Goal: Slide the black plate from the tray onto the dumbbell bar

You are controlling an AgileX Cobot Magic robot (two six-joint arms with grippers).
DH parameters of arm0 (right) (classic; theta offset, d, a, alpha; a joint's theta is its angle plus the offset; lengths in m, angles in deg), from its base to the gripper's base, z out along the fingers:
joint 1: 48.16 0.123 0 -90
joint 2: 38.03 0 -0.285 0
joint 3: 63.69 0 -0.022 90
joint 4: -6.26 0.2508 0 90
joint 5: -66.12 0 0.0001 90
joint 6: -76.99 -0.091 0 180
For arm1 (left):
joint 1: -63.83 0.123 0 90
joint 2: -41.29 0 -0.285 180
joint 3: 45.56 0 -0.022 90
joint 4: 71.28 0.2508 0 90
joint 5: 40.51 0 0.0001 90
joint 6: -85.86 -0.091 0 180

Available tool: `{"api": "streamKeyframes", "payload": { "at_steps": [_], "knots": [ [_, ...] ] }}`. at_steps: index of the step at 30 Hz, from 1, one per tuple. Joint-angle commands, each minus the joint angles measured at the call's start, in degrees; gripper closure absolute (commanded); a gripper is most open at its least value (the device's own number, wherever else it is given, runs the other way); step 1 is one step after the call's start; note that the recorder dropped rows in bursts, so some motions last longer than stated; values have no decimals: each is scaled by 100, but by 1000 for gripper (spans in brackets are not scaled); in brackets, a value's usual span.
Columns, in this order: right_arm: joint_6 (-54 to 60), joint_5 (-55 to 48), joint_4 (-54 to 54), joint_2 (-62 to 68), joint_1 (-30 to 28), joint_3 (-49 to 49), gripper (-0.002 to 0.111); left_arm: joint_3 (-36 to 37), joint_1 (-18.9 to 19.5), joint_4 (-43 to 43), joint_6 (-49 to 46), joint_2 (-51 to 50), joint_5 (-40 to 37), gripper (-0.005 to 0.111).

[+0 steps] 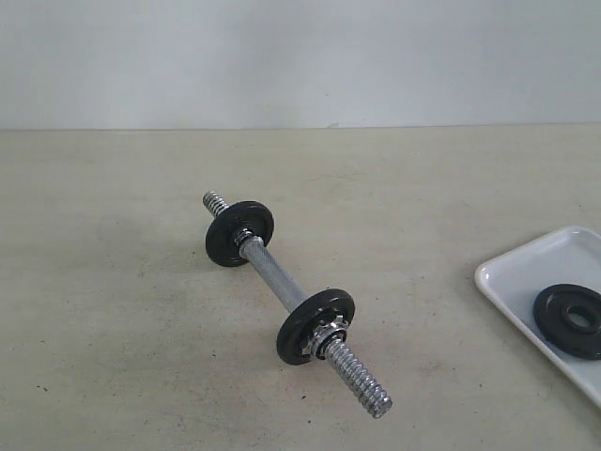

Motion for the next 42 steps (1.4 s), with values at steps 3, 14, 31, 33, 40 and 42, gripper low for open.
{"api": "streamKeyframes", "payload": {
  "at_steps": [3, 14, 31, 33, 40, 42],
  "knots": [
    [90, -128, 883, -27, -9, -2, 109, 23, -12, -38, 10, 22, 10, 102],
    [628, -3044, 760, -27, 1, -902, 109, 23, -12, -38, 10, 22, 10, 102],
    [1624, -4310, 809, -27, 1, -2947, 109, 23, -10, 267, 10, 22, 10, 102],
    [1624, -3948, 809, -27, 1, -2947, 109, 23, -10, 267, 10, 22, 10, 102],
    [1624, -3514, 773, -27, 1, -2947, 109, 23, -10, 132, 10, 22, 601, 102],
    [1624, -3342, 741, -27, 1, -2947, 109, 23, -10, -283, 53, 22, 1296, 102]
  ]
}}
